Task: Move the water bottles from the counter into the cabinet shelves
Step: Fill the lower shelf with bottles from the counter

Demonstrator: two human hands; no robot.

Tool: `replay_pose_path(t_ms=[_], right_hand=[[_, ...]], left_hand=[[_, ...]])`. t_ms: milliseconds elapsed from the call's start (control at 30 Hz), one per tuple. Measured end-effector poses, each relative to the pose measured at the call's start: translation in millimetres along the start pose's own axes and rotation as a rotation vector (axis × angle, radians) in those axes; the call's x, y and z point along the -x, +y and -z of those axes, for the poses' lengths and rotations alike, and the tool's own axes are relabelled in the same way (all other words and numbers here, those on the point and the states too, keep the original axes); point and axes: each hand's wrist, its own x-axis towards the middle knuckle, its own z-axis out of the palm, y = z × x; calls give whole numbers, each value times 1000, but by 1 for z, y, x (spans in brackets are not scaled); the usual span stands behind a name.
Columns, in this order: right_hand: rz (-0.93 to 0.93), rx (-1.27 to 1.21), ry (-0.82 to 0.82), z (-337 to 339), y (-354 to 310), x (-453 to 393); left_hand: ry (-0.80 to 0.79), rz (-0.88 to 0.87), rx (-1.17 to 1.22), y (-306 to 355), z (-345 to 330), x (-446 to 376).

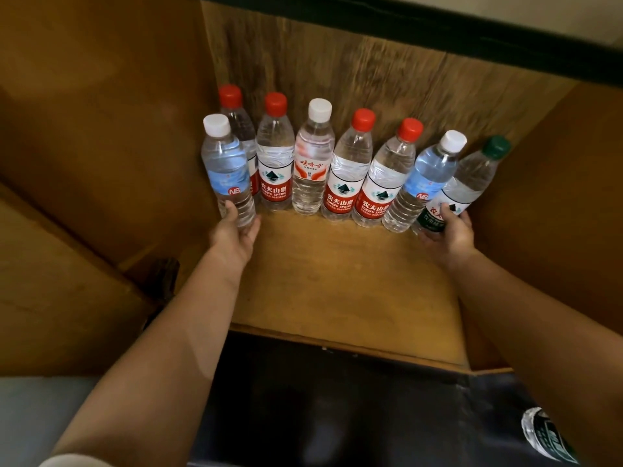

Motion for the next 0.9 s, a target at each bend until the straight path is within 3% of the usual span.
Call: replay_pose_path(t_ms=[233, 367, 600, 900], right_hand=[[-88, -219, -18, -6, -2, 2], [-127, -280, -27, -7, -6, 2], [-107, -174, -67, -2, -8, -3], [-68, 108, -87, 11, -6, 11]], left_hand=[[47, 35, 179, 11, -11, 4], [71, 52, 158, 12, -10, 2], [99, 43, -18, 15, -8, -1], [50, 127, -70, 21, -7, 0]])
